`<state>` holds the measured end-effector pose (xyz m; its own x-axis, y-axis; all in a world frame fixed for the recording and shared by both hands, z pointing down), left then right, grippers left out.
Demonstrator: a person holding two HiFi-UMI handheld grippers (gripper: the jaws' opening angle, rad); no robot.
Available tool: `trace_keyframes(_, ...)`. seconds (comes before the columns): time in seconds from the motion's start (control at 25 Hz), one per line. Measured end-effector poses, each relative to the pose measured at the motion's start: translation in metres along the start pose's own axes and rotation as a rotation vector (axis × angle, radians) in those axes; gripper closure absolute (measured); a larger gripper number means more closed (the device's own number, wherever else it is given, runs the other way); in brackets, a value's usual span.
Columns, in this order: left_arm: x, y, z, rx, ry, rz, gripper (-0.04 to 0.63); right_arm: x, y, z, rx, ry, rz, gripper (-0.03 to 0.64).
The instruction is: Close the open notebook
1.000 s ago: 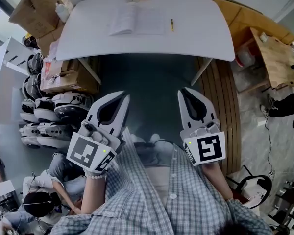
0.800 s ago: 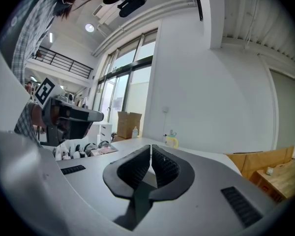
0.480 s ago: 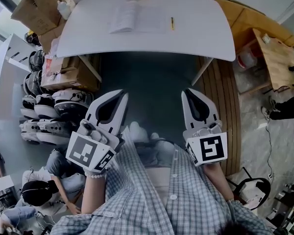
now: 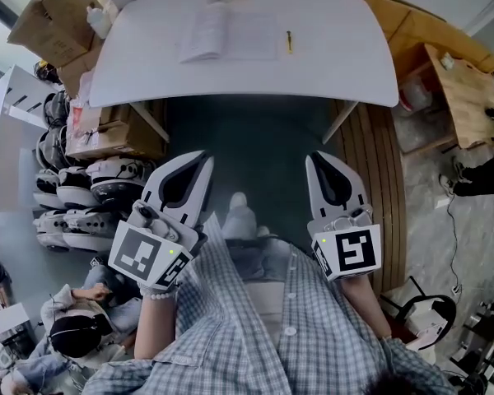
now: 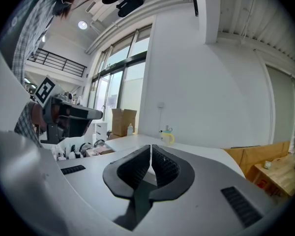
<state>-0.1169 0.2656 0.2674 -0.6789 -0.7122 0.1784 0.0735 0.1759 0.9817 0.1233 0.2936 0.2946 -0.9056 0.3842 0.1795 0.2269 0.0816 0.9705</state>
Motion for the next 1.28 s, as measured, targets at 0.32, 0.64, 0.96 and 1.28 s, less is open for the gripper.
trace_keyframes(0.32, 0.04, -0.005, -0.032, 0.006, 0.032, 0.005, 0.588, -0.01, -0.006, -0.046, 0.005, 0.022, 0.001, 0.591)
trace_keyframes(0.64, 0.077, -0.015, -0.058, 0.003, 0.073, 0.005, 0.588, -0.015, -0.014, -0.079, 0.016, 0.058, 0.005, 0.591)
trace_keyframes(0.96, 0.105, -0.019, -0.071, -0.003, 0.094, 0.013, 0.588, -0.017, -0.022, -0.108, 0.018, 0.081, 0.019, 0.591)
trace_keyframes(1.28, 0.134, -0.022, -0.078, -0.009, 0.111, 0.002, 0.588, -0.011, -0.025, -0.135, 0.007, 0.103, 0.023, 0.591)
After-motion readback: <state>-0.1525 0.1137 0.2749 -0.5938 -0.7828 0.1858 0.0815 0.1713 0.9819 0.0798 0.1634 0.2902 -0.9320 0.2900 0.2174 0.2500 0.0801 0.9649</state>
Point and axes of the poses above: the fingertips, and each gripper's own axes: z backward along the fingers, x to its left, y out of its underside, the point moved 8 cm from there along z, backward along the fingers, and after that the axes turned 3 degrees about z, right-handed, at the moved point
